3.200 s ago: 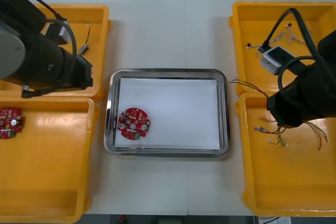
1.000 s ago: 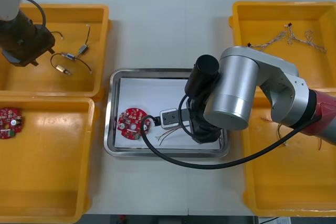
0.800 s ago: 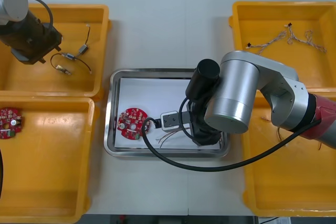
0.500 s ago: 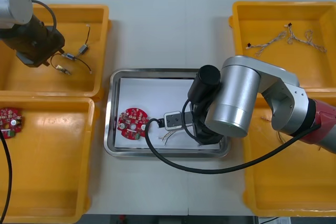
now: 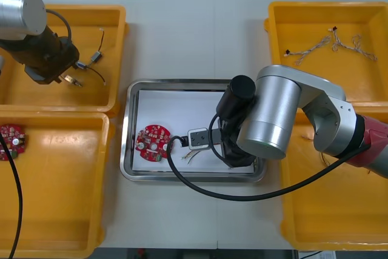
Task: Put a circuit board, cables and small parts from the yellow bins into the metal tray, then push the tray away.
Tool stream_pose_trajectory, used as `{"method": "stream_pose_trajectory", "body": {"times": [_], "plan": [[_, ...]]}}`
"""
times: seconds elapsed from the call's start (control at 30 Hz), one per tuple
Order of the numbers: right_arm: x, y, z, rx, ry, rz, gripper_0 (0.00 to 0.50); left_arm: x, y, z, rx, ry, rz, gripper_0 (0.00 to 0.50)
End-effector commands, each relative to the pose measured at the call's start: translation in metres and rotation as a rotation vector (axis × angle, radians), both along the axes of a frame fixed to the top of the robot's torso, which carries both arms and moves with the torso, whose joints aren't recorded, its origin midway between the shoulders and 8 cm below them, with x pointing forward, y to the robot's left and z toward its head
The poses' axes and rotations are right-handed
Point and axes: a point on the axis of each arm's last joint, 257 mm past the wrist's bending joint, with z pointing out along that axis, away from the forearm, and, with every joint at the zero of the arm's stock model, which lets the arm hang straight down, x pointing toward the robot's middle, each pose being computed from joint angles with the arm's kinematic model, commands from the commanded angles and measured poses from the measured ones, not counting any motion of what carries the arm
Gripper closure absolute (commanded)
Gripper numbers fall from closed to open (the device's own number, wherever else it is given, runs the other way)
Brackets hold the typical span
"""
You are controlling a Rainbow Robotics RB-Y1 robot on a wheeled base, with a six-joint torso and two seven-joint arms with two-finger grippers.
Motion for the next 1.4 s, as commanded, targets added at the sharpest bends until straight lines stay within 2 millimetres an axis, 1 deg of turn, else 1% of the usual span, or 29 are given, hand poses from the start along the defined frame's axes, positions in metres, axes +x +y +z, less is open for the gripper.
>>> {"method": "stream_pose_trajectory", "body": {"times": [0.03, 0.07, 0.27, 0.4, 0.47, 0.5, 0.6, 0.7, 0.77, 0.8, 1.03, 1.07, 1.1, 1.13, 1.17, 1.2, 1.27, 1.3, 1.4], "plan": [[-0.004, 0.021, 0.025, 0.072, -0.002, -0.005, 0.000, 0.013, -0.013, 0.018, -0.004, -0.049, -0.033, 0.000], [-0.004, 0.021, 0.027, 0.070, 0.000, -0.006, 0.000, 0.013, -0.014, 0.018, -0.004, -0.049, -0.033, 0.000], [-0.002, 0.024, 0.060, 0.083, 0.025, -0.027, 0.000, 0.010, -0.014, 0.007, -0.009, -0.022, -0.029, 0.000], [-0.001, 0.020, 0.080, 0.112, 0.049, -0.051, 0.000, 0.008, -0.011, -0.001, -0.007, -0.006, -0.024, 0.007], [0.001, 0.013, 0.092, 0.138, 0.065, -0.076, 0.000, 0.007, -0.009, -0.007, -0.001, 0.003, -0.019, 0.015], [0.002, 0.012, 0.095, 0.145, 0.069, -0.081, 0.000, 0.007, -0.009, -0.008, -0.001, 0.001, -0.019, 0.018], [0.005, 0.000, 0.108, 0.176, 0.084, -0.117, 0.000, 0.008, -0.008, -0.012, -0.001, -0.005, -0.020, 0.020], [0.008, -0.013, 0.121, 0.201, 0.091, -0.160, 0.000, 0.009, -0.008, -0.012, 0.002, -0.011, -0.020, 0.021], [0.012, -0.025, 0.130, 0.222, 0.095, -0.233, 0.000, 0.011, -0.011, -0.013, 0.004, -0.014, -0.025, 0.026], [0.012, -0.027, 0.131, 0.226, 0.094, -0.250, 0.000, 0.011, -0.010, -0.013, 0.007, -0.016, -0.024, 0.030], [0.017, -0.060, 0.152, 0.272, 0.096, -0.490, 0.000, 0.012, -0.010, -0.025, 0.024, -0.024, -0.029, 0.032], [0.018, -0.068, 0.155, 0.274, 0.095, -0.530, 0.000, 0.012, -0.009, -0.025, 0.027, -0.026, -0.030, 0.074], [0.018, -0.074, 0.158, 0.280, 0.097, -0.569, 0.000, 0.012, -0.009, -0.026, 0.030, -0.023, -0.031, 0.158], [0.019, -0.077, 0.159, 0.284, 0.097, -0.589, 0.000, 0.011, -0.009, -0.026, 0.027, -0.023, -0.030, 0.199], [0.019, -0.083, 0.162, 0.289, 0.096, -0.629, 0.000, 0.011, -0.009, -0.027, 0.028, -0.020, -0.031, 0.278], [0.019, -0.087, 0.163, 0.293, 0.095, -0.652, 0.000, 0.011, -0.009, -0.027, 0.028, -0.022, -0.031, 0.316], [0.021, -0.100, 0.169, 0.310, 0.089, -0.736, 0.000, 0.011, -0.009, -0.028, 0.033, -0.020, -0.032, 0.477], [0.021, -0.106, 0.170, 0.322, 0.090, -0.785, 0.000, 0.011, -0.009, -0.028, 0.037, -0.019, -0.031, 0.500], [0.022, -0.121, 0.171, 0.359, 0.094, -0.901, 0.000, 0.011, -0.009, -0.028, 0.039, -0.019, -0.032, 0.500]]}}
